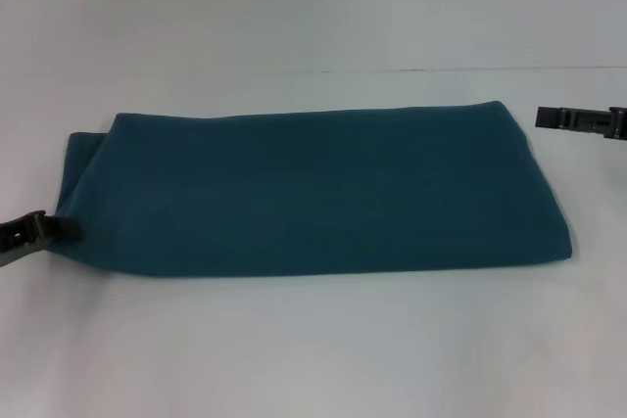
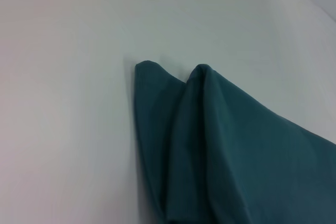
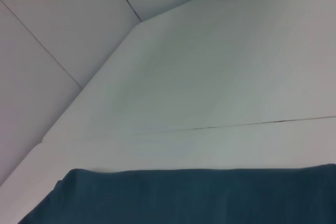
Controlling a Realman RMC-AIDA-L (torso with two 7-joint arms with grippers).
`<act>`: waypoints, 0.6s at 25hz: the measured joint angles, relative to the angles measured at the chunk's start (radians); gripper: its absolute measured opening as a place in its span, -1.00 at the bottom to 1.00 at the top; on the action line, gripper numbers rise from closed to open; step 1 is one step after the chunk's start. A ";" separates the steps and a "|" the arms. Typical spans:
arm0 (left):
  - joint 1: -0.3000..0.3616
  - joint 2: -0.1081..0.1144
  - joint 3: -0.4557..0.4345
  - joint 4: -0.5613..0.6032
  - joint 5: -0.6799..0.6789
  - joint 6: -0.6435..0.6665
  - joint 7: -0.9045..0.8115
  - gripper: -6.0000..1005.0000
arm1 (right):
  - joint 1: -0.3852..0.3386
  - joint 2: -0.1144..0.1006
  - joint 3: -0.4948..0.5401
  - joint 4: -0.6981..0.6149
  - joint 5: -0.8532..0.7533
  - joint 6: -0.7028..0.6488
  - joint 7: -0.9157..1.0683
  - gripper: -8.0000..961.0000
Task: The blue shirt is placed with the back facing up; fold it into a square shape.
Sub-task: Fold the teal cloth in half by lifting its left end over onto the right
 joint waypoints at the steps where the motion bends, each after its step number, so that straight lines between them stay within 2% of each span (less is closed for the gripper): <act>1: 0.001 0.000 0.000 0.001 0.004 -0.003 0.000 -0.49 | 0.000 0.001 0.000 0.001 0.000 0.003 0.000 0.91; 5: 0.006 0.004 -0.007 0.007 0.024 -0.029 0.003 -0.79 | 0.000 0.010 -0.003 0.003 0.001 0.018 0.000 0.91; 11: 0.016 0.024 -0.041 0.027 0.050 -0.050 0.008 -0.95 | 0.020 0.038 -0.011 0.005 0.005 0.039 0.005 0.91; 13: 0.020 0.030 -0.072 0.043 0.074 -0.051 0.009 -0.95 | 0.039 0.053 -0.020 0.006 0.004 0.052 0.007 0.91; 15: 0.026 0.037 -0.099 0.060 0.092 -0.049 0.010 -0.95 | 0.046 0.058 -0.028 0.006 0.004 0.060 0.007 0.91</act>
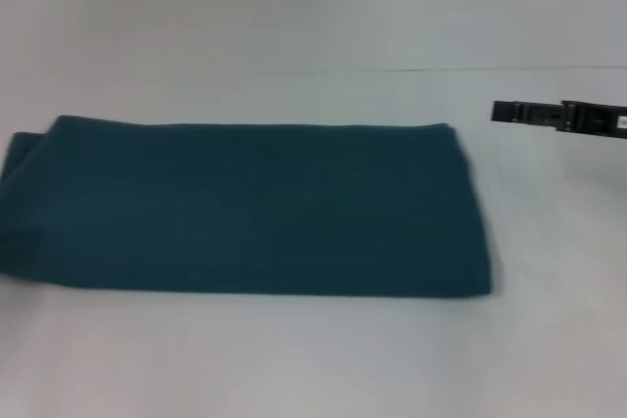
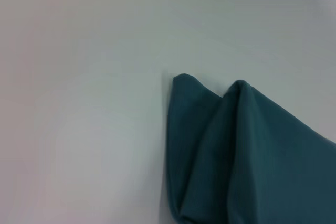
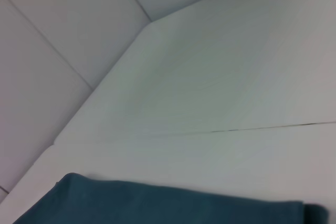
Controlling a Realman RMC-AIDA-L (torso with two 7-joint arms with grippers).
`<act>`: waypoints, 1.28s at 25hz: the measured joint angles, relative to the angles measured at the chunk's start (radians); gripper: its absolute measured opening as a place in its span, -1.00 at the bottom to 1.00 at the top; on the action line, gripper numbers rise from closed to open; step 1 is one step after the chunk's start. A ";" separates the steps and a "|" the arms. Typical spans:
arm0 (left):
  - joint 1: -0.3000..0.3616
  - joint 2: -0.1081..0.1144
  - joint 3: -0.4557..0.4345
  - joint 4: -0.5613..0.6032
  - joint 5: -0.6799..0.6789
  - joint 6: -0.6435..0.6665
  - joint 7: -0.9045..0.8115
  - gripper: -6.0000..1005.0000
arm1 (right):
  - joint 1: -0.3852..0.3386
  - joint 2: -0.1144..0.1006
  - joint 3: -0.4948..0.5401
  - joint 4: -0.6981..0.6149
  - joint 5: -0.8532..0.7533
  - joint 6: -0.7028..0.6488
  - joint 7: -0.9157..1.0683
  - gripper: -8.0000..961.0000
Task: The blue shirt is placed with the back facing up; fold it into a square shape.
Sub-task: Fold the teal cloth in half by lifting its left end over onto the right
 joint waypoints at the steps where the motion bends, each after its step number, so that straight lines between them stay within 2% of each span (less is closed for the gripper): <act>1: 0.005 0.004 -0.013 0.010 0.006 0.002 0.000 -0.94 | 0.005 0.004 -0.006 0.001 0.001 0.005 0.000 0.91; 8: 0.041 0.028 -0.086 0.077 0.022 0.020 0.000 -0.93 | 0.034 0.018 -0.021 0.028 0.006 0.039 -0.006 0.91; 12: 0.043 0.037 -0.128 0.091 0.031 0.020 0.000 -0.92 | 0.036 0.021 -0.022 0.035 0.006 0.043 -0.015 0.91; 15: 0.031 0.037 -0.132 0.091 -0.020 0.076 0.002 -0.92 | 0.031 0.021 -0.023 0.037 0.006 0.042 -0.029 0.91; 18: 0.008 0.006 -0.093 0.086 -0.152 0.170 0.024 -0.91 | 0.022 0.019 -0.022 0.037 0.006 0.037 -0.039 0.91; 21: -0.020 -0.049 -0.017 0.074 -0.310 0.235 0.054 -0.91 | 0.008 0.012 -0.018 0.037 0.006 0.023 -0.056 0.91; 24: -0.060 -0.115 0.120 0.038 -0.466 0.251 0.085 -0.90 | -0.007 0.004 -0.018 0.033 0.005 0.003 -0.068 0.91; 26: -0.095 -0.133 0.217 -0.050 -0.559 0.235 0.130 -0.90 | -0.016 -0.006 -0.016 0.030 0.005 -0.014 -0.081 0.91; 28: -0.127 -0.131 0.273 -0.166 -0.630 0.208 0.180 -0.90 | -0.028 -0.020 -0.014 0.029 0.005 -0.030 -0.097 0.91; 29: -0.157 -0.128 0.299 -0.270 -0.672 0.178 0.240 -0.89 | -0.035 -0.027 -0.014 0.029 0.005 -0.038 -0.104 0.91; 32: -0.209 -0.130 0.307 -0.473 -0.698 0.089 0.369 -0.89 | -0.053 -0.047 -0.017 0.028 0.005 -0.053 -0.117 0.91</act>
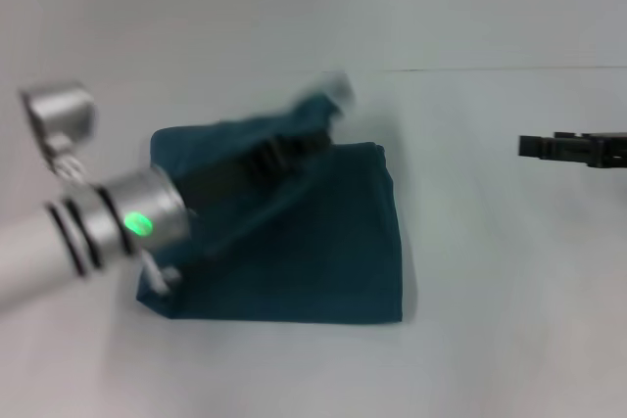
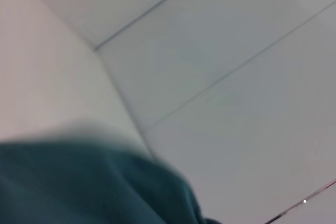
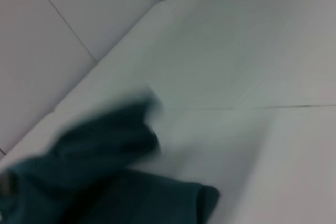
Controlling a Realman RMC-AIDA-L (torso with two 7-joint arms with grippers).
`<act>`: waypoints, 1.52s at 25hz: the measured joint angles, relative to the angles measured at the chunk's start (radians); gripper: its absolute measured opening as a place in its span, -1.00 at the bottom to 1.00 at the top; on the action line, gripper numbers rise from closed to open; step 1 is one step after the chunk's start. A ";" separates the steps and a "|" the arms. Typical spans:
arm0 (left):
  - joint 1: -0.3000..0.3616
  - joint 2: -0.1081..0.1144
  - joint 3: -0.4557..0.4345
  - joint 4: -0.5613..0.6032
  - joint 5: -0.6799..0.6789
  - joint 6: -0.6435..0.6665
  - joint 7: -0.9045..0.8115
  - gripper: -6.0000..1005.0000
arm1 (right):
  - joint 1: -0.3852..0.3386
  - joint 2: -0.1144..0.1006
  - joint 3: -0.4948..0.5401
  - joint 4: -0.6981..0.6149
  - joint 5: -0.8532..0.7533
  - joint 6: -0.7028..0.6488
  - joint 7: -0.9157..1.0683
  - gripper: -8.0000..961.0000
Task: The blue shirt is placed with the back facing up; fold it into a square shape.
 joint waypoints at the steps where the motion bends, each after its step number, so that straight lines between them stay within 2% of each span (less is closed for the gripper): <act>1: -0.015 -0.003 -0.004 -0.086 -0.015 -0.039 0.056 -0.89 | -0.007 -0.006 0.000 -0.001 0.000 -0.003 -0.004 0.91; 5: -0.048 -0.006 -0.034 -0.364 -0.101 -0.173 0.291 -0.88 | -0.025 -0.019 0.000 -0.001 -0.002 -0.003 -0.019 0.91; 6: -0.046 -0.007 -0.076 -0.470 -0.116 -0.216 0.395 -0.88 | -0.027 -0.021 -0.001 -0.001 -0.003 -0.003 -0.020 0.91; 9: -0.035 -0.007 -0.108 -0.514 -0.113 -0.218 0.438 -0.87 | -0.032 -0.026 -0.004 -0.002 -0.006 -0.002 -0.023 0.91; 12: -0.008 -0.007 -0.127 -0.540 -0.104 -0.149 0.490 -0.87 | -0.030 -0.027 -0.004 0.000 -0.006 0.006 -0.029 0.91; 18: 0.011 -0.004 -0.103 -0.470 -0.028 0.050 0.475 -0.86 | -0.013 -0.018 -0.007 0.007 -0.007 0.014 -0.027 0.91; 23: 0.029 -0.002 -0.099 -0.362 0.077 0.198 0.461 -0.44 | -0.006 -0.014 -0.014 0.011 -0.007 0.029 -0.010 0.91; 29: 0.078 0.001 -0.118 -0.251 0.076 0.281 0.464 0.00 | 0.010 -0.014 -0.045 0.029 -0.010 0.036 0.044 0.91; 31: 0.088 0.003 -0.115 -0.213 0.078 0.281 0.467 0.48 | 0.016 -0.016 -0.077 0.031 -0.011 0.037 0.085 0.91; 35: 0.115 0.006 -0.083 -0.106 0.083 0.290 0.484 0.63 | 0.038 -0.016 -0.132 0.037 -0.012 0.031 0.183 0.91; 38: 0.146 0.009 -0.005 -0.007 0.083 0.319 0.538 0.74 | 0.056 -0.009 -0.153 0.056 -0.012 0.025 0.234 0.91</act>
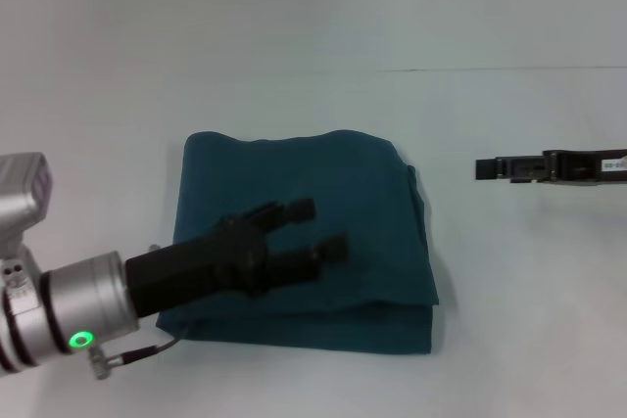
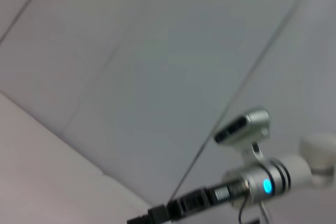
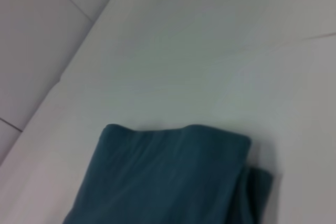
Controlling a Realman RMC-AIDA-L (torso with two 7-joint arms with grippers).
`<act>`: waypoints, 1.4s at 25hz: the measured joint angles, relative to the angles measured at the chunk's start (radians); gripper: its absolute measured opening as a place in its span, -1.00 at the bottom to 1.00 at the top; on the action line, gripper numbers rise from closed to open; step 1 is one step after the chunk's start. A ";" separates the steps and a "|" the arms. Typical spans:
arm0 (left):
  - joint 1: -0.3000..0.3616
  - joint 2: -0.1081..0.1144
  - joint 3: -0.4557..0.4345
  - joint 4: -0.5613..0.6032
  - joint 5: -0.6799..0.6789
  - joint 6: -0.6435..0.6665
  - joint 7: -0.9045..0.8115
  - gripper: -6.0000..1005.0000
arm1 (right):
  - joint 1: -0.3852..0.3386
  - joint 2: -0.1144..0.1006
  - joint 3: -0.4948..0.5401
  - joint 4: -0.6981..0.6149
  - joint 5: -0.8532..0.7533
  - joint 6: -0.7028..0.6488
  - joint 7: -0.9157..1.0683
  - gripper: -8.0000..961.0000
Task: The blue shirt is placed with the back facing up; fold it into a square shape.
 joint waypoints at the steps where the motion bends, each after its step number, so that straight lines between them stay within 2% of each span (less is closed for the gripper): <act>1: 0.014 0.002 0.032 0.043 0.000 0.006 0.016 0.78 | 0.005 0.002 -0.002 0.010 0.000 0.000 0.008 0.91; 4: 0.046 0.011 0.114 0.133 0.003 0.011 0.041 0.89 | 0.021 0.014 -0.003 0.038 0.003 0.004 0.031 0.91; 6: 0.060 0.021 0.155 0.187 0.024 0.013 0.047 0.89 | 0.026 0.025 -0.003 0.044 0.004 0.006 0.041 0.91; 9: 0.061 0.030 0.164 0.232 0.078 0.018 0.044 0.89 | 0.032 0.046 -0.003 0.049 0.007 0.012 0.050 0.91; 12: 0.059 0.035 0.163 0.271 0.131 0.025 0.044 0.89 | 0.040 0.058 -0.003 0.077 0.007 0.023 0.058 0.91; 19: 0.062 0.040 0.155 0.323 0.156 0.026 0.045 0.89 | 0.060 0.062 -0.009 0.149 0.005 0.064 0.069 0.91; 29: 0.058 0.041 0.154 0.320 0.151 0.023 0.042 0.89 | 0.056 0.063 -0.020 0.177 0.003 0.080 0.073 0.90; 35: 0.061 0.040 0.150 0.319 0.153 0.026 0.041 0.89 | 0.075 0.073 -0.060 0.199 0.003 0.117 0.078 0.89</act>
